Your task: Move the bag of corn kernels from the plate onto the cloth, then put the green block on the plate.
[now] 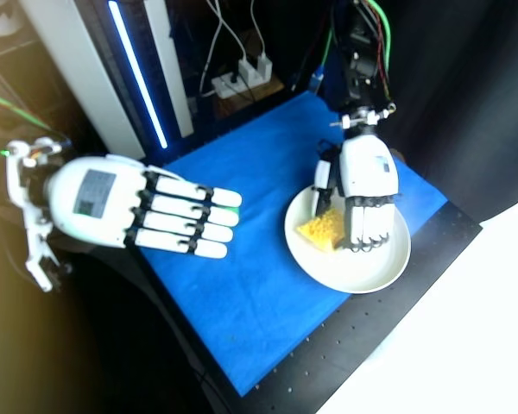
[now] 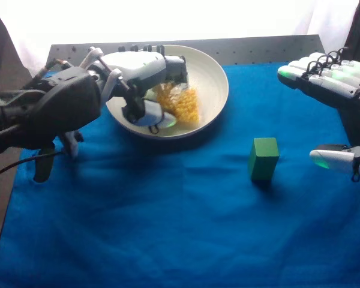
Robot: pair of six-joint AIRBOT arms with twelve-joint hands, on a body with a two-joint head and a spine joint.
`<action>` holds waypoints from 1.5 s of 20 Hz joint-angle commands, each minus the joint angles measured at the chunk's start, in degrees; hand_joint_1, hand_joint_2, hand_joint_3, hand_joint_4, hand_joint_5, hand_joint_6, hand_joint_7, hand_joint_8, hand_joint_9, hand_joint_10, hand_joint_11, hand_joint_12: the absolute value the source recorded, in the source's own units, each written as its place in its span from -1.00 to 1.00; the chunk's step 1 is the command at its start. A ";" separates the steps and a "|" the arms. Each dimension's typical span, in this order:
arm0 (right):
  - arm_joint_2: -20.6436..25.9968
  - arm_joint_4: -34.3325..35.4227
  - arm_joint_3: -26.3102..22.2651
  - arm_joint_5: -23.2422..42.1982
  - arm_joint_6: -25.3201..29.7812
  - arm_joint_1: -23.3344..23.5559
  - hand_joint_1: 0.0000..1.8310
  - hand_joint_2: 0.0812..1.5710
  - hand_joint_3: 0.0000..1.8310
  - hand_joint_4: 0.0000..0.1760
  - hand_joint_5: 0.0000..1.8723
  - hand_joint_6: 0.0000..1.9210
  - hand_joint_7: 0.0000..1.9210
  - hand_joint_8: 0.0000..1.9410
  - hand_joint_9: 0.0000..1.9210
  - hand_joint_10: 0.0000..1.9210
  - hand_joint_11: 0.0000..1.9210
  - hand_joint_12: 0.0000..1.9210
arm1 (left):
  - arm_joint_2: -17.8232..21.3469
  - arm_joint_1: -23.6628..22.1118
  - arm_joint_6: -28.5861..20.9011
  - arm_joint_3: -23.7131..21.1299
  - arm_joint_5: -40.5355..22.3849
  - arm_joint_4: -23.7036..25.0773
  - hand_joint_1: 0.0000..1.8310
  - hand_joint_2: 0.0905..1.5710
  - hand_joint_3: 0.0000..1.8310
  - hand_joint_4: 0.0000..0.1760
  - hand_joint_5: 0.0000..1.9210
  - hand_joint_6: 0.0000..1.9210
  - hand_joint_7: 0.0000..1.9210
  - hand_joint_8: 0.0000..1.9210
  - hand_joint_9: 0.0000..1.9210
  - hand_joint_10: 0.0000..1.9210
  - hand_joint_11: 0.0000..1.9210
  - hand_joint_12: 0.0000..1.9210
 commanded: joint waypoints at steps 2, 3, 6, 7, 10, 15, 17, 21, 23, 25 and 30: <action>0.00 1.20 -0.10 7.06 0.14 0.49 -0.38 0.66 -0.99 -1.00 -1.00 -1.00 -1.00 -1.00 -1.00 -1.00 -1.00 -1.00 | 2.05 -0.73 0.47 -2.02 -8.10 2.21 0.36 0.69 -1.00 -1.00 -0.76 0.18 -0.47 0.75 -0.54 0.78 -0.40 1.00; 0.00 1.28 -0.12 7.06 0.15 0.49 -0.35 0.66 -0.99 -1.00 -1.00 -1.00 -1.00 -1.00 -1.00 -1.00 -1.00 -1.00 | 3.20 -1.00 0.47 -3.45 -9.19 3.50 0.36 0.71 -1.00 -1.00 -0.76 0.21 -0.47 0.78 -0.54 0.83 -0.38 1.00; 0.00 1.51 -0.24 7.07 0.15 0.49 -0.42 0.67 -0.99 -1.00 -1.00 -1.00 -1.00 -1.00 -1.00 -1.00 -1.00 -1.00 | 6.09 -1.05 -1.02 -7.50 -13.68 7.13 0.56 0.66 -1.00 -1.00 -0.74 0.25 -0.56 0.74 -0.35 0.80 -0.42 1.00; 0.00 1.62 -0.33 7.07 0.15 0.49 -0.43 0.68 -0.99 -1.00 -1.00 -1.00 -1.00 -1.00 -1.00 -1.00 -1.00 -1.00 | 7.97 -0.40 -3.82 -9.82 -16.71 9.75 0.41 0.68 -1.00 -1.00 -0.73 0.24 -0.46 0.73 -0.48 0.73 -0.42 0.99; 0.00 1.98 -0.51 7.08 0.15 0.49 -0.30 0.66 -1.00 -1.00 -1.00 -1.00 -1.00 -1.00 -1.00 -1.00 -1.00 -1.00 | 13.26 3.04 -7.70 -16.28 -25.34 13.87 0.31 0.59 -1.00 -1.00 -0.77 0.30 -0.79 0.48 -0.65 0.79 -0.56 1.00; 0.00 2.36 -0.87 7.09 0.15 0.49 -0.35 0.66 -1.00 -1.00 -1.00 -1.00 -1.00 -1.00 -1.00 -1.00 -1.00 -1.00 | 21.97 13.17 -15.61 -26.46 -39.21 17.87 0.09 0.80 -0.99 -1.00 -0.53 0.81 -0.57 0.84 -0.61 0.90 -0.47 1.00; 0.00 2.44 -0.95 7.09 0.15 0.49 -0.36 0.66 -1.00 -1.00 -1.00 -1.00 -1.00 -1.00 -1.00 -1.00 -1.00 -1.00 | 23.02 17.67 -17.05 -29.09 -41.68 17.87 0.11 0.79 -1.00 -0.86 -0.55 0.81 -0.47 0.83 -0.59 0.81 -0.50 1.00; -0.01 2.44 -1.10 7.09 0.15 0.49 -0.28 0.67 -1.00 -1.00 -1.00 -1.00 -1.00 -1.00 -1.00 -1.00 -1.00 -1.00 | 22.16 21.74 -21.66 -29.74 -42.93 18.03 0.09 0.64 -1.00 -1.00 -0.78 -0.07 -0.76 -0.05 -0.76 0.44 -0.83 0.82; -0.05 2.40 -1.10 7.08 0.15 0.49 -0.25 0.67 -1.00 -1.00 -1.00 -1.00 -1.00 -1.00 -1.00 -1.00 -1.00 -1.00 | 22.05 23.27 -22.43 -30.10 -43.62 17.26 -0.21 0.57 -1.00 -0.26 -0.96 -0.68 -0.91 -0.62 -0.97 -0.27 -0.99 0.37; -0.30 2.30 -1.07 7.07 0.17 0.49 -0.30 0.68 -1.00 -1.00 -1.00 -1.00 -1.00 -1.00 -1.00 -1.00 -1.00 -1.00 | 22.24 24.40 -22.55 -30.47 -43.99 16.40 -0.46 0.31 -1.00 0.83 -1.00 -0.99 -1.00 -0.99 -1.00 -0.97 -1.00 -0.90; -2.33 2.29 -0.46 7.05 1.33 0.28 -0.23 0.63 -1.00 -1.00 -1.00 -1.00 -1.00 -1.00 -1.00 -1.00 -1.00 -1.00 | 23.28 27.20 -22.59 -31.46 -47.69 13.56 -0.53 0.23 -1.00 0.86 -1.00 -1.00 -1.00 -1.00 -1.00 -1.00 -1.00 -1.00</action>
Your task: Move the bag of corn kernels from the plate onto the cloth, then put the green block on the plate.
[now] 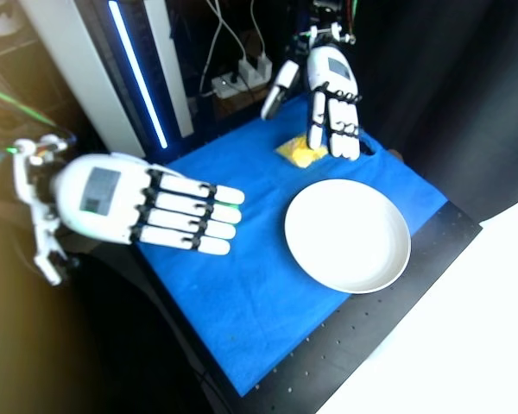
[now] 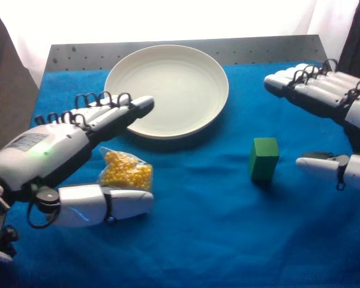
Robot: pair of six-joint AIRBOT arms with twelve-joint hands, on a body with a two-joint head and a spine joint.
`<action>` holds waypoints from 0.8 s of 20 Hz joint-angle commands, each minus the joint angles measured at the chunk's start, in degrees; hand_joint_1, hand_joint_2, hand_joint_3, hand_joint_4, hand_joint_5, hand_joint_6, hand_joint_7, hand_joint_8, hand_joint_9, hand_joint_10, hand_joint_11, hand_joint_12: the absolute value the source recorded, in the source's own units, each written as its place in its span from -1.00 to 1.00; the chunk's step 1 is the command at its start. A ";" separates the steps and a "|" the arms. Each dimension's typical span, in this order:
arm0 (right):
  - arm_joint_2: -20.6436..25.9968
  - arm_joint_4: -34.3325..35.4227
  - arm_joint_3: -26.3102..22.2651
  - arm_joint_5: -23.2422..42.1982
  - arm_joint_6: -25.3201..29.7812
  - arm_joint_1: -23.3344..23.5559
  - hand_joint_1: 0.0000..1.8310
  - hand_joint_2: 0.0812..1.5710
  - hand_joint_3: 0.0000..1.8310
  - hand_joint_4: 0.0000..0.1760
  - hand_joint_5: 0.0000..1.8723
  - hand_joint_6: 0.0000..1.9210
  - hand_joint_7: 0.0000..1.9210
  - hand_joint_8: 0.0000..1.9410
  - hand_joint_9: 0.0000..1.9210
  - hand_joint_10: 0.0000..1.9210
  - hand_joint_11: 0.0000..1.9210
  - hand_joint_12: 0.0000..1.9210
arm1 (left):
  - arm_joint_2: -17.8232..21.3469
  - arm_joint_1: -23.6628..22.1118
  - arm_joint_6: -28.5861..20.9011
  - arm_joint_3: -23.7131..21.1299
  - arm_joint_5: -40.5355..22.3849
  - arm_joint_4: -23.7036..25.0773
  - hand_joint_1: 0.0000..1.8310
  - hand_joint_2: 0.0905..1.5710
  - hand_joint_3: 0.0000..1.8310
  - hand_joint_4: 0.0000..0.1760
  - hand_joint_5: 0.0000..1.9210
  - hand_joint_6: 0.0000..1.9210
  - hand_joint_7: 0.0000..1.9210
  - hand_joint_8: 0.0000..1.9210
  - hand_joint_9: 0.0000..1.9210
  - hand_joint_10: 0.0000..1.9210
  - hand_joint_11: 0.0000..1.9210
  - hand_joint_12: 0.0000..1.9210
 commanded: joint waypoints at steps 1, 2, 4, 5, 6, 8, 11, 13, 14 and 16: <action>-0.18 0.82 0.27 6.85 0.38 0.36 -0.23 0.63 -1.00 -1.00 -1.00 -1.00 -1.00 -1.00 -1.00 -1.00 -1.00 -1.00 | 0.49 -0.18 -0.38 -0.09 -8.71 0.11 -0.50 0.22 -1.00 0.81 -1.00 -1.00 -1.00 -1.00 -1.00 -1.00 -1.00 -1.00; -0.92 0.48 0.68 6.37 0.90 0.36 -0.24 0.64 -1.00 -1.00 -1.00 -1.00 -1.00 -1.00 -1.00 -1.00 -1.00 -1.00 | 0.83 0.35 -0.38 -0.14 -9.78 -0.72 -0.52 0.21 -1.00 0.61 -1.00 -1.00 -1.00 -1.00 -1.00 -1.00 -1.00 -1.00; -2.43 -0.19 1.70 5.25 2.16 0.38 -0.20 0.59 -0.98 -1.00 -0.98 -1.00 -0.99 -0.99 -0.94 -0.95 -0.99 -0.61 | 1.16 1.07 -0.37 -0.21 -11.77 -2.13 -0.51 0.24 -1.00 0.68 -1.00 -1.00 -1.00 -1.00 -1.00 -1.00 -1.00 -1.00; -3.35 -0.46 2.37 4.70 3.06 0.40 -0.19 0.59 -0.99 -1.00 -0.97 -1.00 -0.99 -0.99 -0.94 -0.93 -1.00 -0.30 | 1.24 1.39 -0.35 -0.24 -12.68 -2.78 -0.50 0.26 -1.00 0.70 -1.00 -1.00 -1.00 -1.00 -1.00 -1.00 -1.00 -1.00; -4.15 -0.60 2.97 4.19 3.72 0.43 -0.17 0.58 -1.00 -1.00 -0.96 -0.99 -0.98 -1.00 -0.94 -0.90 -1.00 -0.04 | 1.33 1.80 -0.34 -0.28 -13.44 -3.49 -0.53 0.28 -0.99 0.79 -1.00 -1.00 -1.00 -1.00 -1.00 -1.00 -1.00 -1.00; -5.59 -0.70 4.06 2.90 4.42 1.02 -0.18 0.57 -1.00 -1.00 -0.95 -0.99 -0.96 -1.00 -0.99 -0.72 -1.00 0.26 | 1.55 2.70 -0.34 -0.53 -15.10 -4.56 -0.57 0.30 -0.99 0.83 -1.00 -1.00 -1.00 -1.00 -1.00 -1.00 -1.00 -1.00; -7.57 -1.31 5.55 0.07 4.63 2.64 -0.22 0.58 -1.00 -1.00 -0.91 -0.98 -0.87 -0.98 -1.00 -0.50 -1.00 0.49 | 1.75 4.27 -0.34 -0.83 -17.46 -6.59 -0.60 0.36 -0.98 0.88 -1.00 -1.00 -1.00 -1.00 -1.00 -1.00 -1.00 -1.00; -9.25 -1.95 6.80 -2.26 4.72 3.94 -0.11 0.61 -1.00 -1.00 -0.76 -0.90 -0.59 -0.60 -0.91 0.15 -1.00 0.76 | 2.02 5.80 -0.34 -1.26 -19.50 -8.20 -0.65 0.39 -0.98 0.98 -1.00 -1.00 -1.00 -1.00 -1.00 -1.00 -1.00 -1.00; -9.48 -2.06 6.96 -2.63 4.72 4.23 -0.11 0.61 -1.00 -1.00 -0.76 -0.90 -0.59 -0.60 -0.91 0.15 -1.00 0.76 | 2.06 5.91 -0.34 -1.31 -19.64 -8.33 -0.65 0.39 -0.98 0.98 -1.00 -1.00 -1.00 -1.00 -1.00 -1.00 -1.00 -1.00; -10.19 -2.14 7.66 -3.44 4.74 4.79 0.37 0.53 -1.00 -1.00 -0.55 -0.43 -0.22 0.25 -0.39 0.44 -0.63 0.94 | 2.08 6.16 -0.34 -1.40 -19.78 -8.61 -0.65 0.41 -0.98 0.74 -1.00 -1.00 -1.00 -1.00 -1.00 -1.00 -1.00 -1.00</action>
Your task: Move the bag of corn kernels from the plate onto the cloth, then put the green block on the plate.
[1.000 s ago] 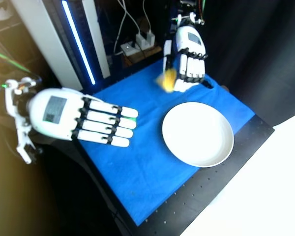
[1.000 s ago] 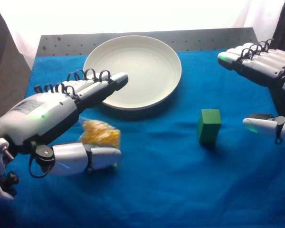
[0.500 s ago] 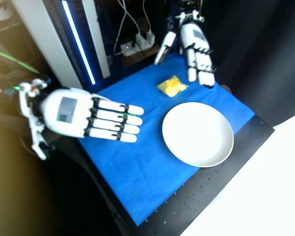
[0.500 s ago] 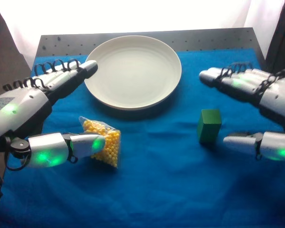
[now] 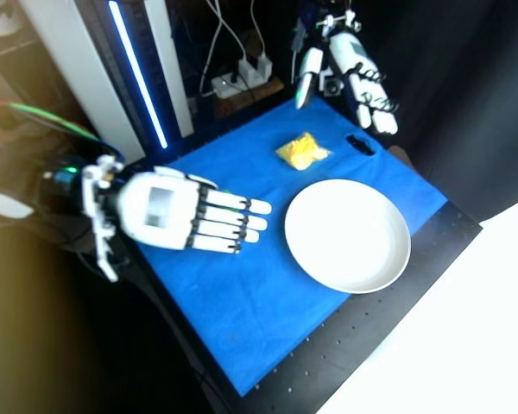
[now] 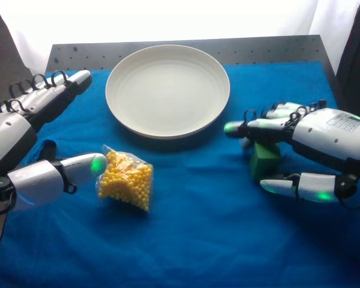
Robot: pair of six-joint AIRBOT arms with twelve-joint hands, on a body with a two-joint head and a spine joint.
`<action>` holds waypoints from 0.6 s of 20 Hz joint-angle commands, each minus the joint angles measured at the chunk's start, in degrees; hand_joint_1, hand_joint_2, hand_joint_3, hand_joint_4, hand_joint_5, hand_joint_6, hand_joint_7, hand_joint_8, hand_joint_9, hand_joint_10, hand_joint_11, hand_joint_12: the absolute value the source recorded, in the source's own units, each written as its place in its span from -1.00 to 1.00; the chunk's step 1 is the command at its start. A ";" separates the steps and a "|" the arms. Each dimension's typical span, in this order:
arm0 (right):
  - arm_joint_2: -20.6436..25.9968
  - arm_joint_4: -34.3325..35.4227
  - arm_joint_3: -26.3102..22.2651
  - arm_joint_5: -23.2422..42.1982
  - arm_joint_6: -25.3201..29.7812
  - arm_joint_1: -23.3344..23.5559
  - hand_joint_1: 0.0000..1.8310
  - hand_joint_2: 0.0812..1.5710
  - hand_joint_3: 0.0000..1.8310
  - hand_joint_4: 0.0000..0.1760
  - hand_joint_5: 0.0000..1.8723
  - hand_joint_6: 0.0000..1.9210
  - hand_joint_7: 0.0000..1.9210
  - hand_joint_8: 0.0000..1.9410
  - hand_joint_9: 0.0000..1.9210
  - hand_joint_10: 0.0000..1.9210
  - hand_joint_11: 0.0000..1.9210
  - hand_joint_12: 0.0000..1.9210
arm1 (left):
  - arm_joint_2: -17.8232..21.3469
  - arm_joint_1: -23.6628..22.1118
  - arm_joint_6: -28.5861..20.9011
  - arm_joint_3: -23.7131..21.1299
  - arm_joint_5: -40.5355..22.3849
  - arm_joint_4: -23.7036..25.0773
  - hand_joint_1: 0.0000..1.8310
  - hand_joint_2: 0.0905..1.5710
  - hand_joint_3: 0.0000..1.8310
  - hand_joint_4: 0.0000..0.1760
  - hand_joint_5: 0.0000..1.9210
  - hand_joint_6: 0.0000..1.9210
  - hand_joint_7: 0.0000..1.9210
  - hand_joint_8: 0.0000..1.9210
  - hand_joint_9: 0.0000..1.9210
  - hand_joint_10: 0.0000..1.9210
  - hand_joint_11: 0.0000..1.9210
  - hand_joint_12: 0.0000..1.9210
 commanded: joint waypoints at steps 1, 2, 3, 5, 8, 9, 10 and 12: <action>-0.02 0.47 0.31 5.81 0.22 1.01 0.32 0.59 -1.00 -1.00 -0.46 0.27 -0.14 0.44 -0.09 0.51 -0.23 0.92 | 0.21 -0.37 -0.36 -0.07 -7.04 1.37 -0.66 0.41 -0.98 0.87 -1.00 -1.00 -1.00 -1.00 -1.00 -1.00 -1.00 -1.00; -0.10 0.39 0.42 5.69 0.23 1.26 0.30 0.61 -1.00 -1.00 -0.40 0.36 -0.16 0.59 0.10 0.63 0.08 0.95 | 0.21 -0.33 -0.36 -0.09 -7.12 1.28 -0.67 0.41 -0.98 0.85 -1.00 -1.00 -1.00 -1.00 -1.00 -1.00 -1.00 -1.00; -0.12 0.39 0.51 5.67 0.31 1.34 0.30 0.63 -1.00 -1.00 -0.39 0.37 -0.19 0.67 0.20 0.72 0.23 0.97 | 0.20 -0.31 -0.36 -0.09 -7.15 1.19 -0.67 0.42 -0.98 0.77 -1.00 -1.00 -1.00 -1.00 -1.00 -1.00 -0.98 -0.99; -0.09 0.22 0.85 5.68 0.93 1.62 0.18 0.66 -0.99 -1.00 -0.36 0.57 0.05 0.76 0.33 0.91 0.41 1.00 | 0.19 -0.23 -0.36 -0.09 -7.34 1.04 -0.65 0.43 -0.99 0.82 -1.00 -1.00 -1.00 -1.00 -1.00 -1.00 -1.00 -1.00; 0.02 -2.21 1.64 5.72 2.51 4.16 0.30 0.61 -1.00 -1.00 -0.37 0.45 -0.13 0.56 0.04 0.66 0.04 0.88 | 0.19 0.06 -0.37 -0.08 -7.61 0.68 -0.66 0.45 -0.99 0.77 -1.00 -1.00 -1.00 -1.00 -1.00 -1.00 -0.97 -0.99; 0.02 -3.40 2.08 5.71 2.94 5.57 0.31 0.60 -1.00 -1.00 -0.38 0.47 -0.11 0.50 0.03 0.55 0.02 0.81 | 0.19 0.18 -0.37 -0.07 -7.62 0.38 -0.65 0.45 -0.99 0.79 -1.00 -1.00 -1.00 -1.00 -1.00 -1.00 -0.96 -0.98; 0.02 -4.90 2.73 5.71 4.00 7.27 0.29 0.61 -1.00 -1.00 -0.41 0.53 -0.13 0.49 -0.05 0.51 -0.08 0.81 | 0.16 0.31 -0.37 -0.04 -7.60 0.10 -0.66 0.46 -0.99 0.88 -1.00 -1.00 -1.00 -1.00 -1.00 -1.00 -0.97 -0.98; 0.08 -6.31 3.82 5.71 5.06 9.99 0.41 0.61 -1.00 -1.00 -0.41 0.47 -0.25 0.55 -0.23 0.71 -0.28 0.94 | 0.06 0.41 -0.37 0.09 -7.46 -0.15 -0.59 0.46 -0.99 0.98 -1.00 -1.00 -1.00 -1.00 -1.00 -1.00 -1.00 -0.98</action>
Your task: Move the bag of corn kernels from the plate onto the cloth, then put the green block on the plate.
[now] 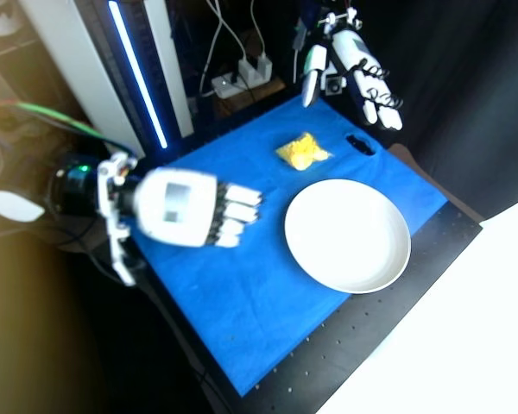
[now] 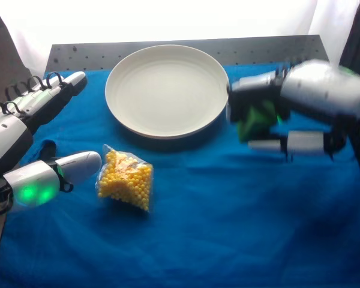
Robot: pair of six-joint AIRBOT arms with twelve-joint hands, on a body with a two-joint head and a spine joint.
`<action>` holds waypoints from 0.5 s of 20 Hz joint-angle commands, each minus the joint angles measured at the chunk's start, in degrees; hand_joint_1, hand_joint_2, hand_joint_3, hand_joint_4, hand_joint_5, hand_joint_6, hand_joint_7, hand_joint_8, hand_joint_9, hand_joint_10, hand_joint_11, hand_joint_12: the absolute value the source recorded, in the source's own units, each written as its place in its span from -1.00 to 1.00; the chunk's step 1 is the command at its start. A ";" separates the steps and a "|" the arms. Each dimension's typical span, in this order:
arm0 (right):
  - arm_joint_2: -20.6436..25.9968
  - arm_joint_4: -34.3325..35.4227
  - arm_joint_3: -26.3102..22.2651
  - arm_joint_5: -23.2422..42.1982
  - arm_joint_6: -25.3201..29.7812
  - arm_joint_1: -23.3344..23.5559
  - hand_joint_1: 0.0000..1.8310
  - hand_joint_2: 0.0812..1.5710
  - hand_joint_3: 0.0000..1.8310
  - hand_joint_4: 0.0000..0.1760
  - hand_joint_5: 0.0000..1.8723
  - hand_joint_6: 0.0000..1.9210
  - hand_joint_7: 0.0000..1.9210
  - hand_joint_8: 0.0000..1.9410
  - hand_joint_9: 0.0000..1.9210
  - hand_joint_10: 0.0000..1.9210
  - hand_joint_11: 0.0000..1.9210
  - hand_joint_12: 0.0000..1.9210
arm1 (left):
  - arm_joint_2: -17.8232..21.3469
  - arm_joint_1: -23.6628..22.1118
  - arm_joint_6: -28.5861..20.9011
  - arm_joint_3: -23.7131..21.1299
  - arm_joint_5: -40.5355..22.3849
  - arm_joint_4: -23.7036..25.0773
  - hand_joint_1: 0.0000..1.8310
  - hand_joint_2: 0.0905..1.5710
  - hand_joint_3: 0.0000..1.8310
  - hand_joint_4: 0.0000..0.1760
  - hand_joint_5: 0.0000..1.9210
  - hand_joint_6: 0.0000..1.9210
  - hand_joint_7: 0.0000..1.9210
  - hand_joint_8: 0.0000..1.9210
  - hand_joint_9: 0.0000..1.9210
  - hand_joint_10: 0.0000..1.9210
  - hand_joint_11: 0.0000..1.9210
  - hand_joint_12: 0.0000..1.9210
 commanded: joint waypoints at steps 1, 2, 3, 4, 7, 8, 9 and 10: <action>0.12 0.64 0.25 6.27 0.34 1.21 0.28 0.64 -0.99 -1.00 -0.40 0.52 -0.24 0.62 -0.28 0.69 -0.31 0.96 | -0.05 -0.35 -0.35 0.25 -6.75 0.81 -0.62 0.46 -1.00 0.90 -1.00 -1.00 -1.00 -1.00 -1.00 -1.00 -1.00 -0.89; 0.12 0.55 0.55 6.27 0.34 2.15 0.25 0.65 -0.99 -1.00 -0.38 0.50 -0.26 0.67 -0.30 0.71 -0.35 0.99 | -0.18 -0.34 -0.35 0.37 -6.55 0.55 -0.63 0.45 -1.00 0.84 -1.00 -1.00 -1.00 -1.00 -1.00 -1.00 -1.00 -0.85; 0.12 0.32 0.95 6.27 0.34 3.26 0.26 0.65 -1.00 -1.00 -0.38 0.48 -0.26 0.71 -0.27 0.78 -0.28 1.00 | -0.29 -0.32 -0.35 0.48 -6.38 0.35 -0.66 0.42 -1.00 0.95 -1.00 -1.00 -1.00 -1.00 -1.00 -1.00 -1.00 -0.78; 0.10 0.08 1.54 6.24 0.34 4.61 0.27 0.65 -1.00 -1.00 -0.37 0.46 -0.26 0.74 -0.23 0.85 -0.20 1.00 | -0.38 -0.29 -0.35 0.55 -6.26 0.18 -0.66 0.43 -1.00 0.89 -1.00 -1.00 -1.00 -1.00 -1.00 -1.00 -1.00 -0.77; -2.14 -0.99 4.86 3.04 0.35 9.28 0.25 0.65 -1.00 -1.00 -0.38 0.60 -0.28 0.58 -0.20 0.60 -0.27 0.92 | -0.92 -0.24 -0.36 0.85 -6.12 -0.45 -0.64 0.42 -1.00 1.00 -1.00 -1.00 -1.00 -1.00 -1.00 -1.00 -1.00 -0.89; -2.98 -1.33 5.74 2.10 0.35 10.07 0.24 0.65 -1.00 -1.00 -0.39 0.56 -0.25 0.61 -0.14 0.55 -0.18 0.90 | -0.99 -0.14 -0.37 0.87 -6.08 -0.60 -0.65 0.42 -1.00 1.00 -1.00 -1.00 -1.00 -1.00 -1.00 -1.00 -1.00 -0.93; -4.70 -2.24 7.44 -0.47 0.35 11.80 0.24 0.65 -1.00 -1.00 -0.39 0.54 -0.23 0.58 -0.12 0.49 -0.17 0.87 | -1.12 -0.03 -0.42 0.91 -6.05 -0.74 -0.65 0.42 -1.00 1.00 -1.00 -1.00 -1.00 -1.00 -1.00 -1.00 -1.00 -0.91; -5.86 -2.73 8.58 -2.09 0.35 12.59 0.24 0.63 -1.00 -1.00 -0.37 0.56 -0.23 0.53 -0.18 0.43 -0.27 0.87 | -1.27 0.00 -0.47 1.00 -6.05 -0.79 -0.63 0.42 -1.00 1.00 -1.00 -1.00 -1.00 -1.00 -1.00 -1.00 -1.00 -0.86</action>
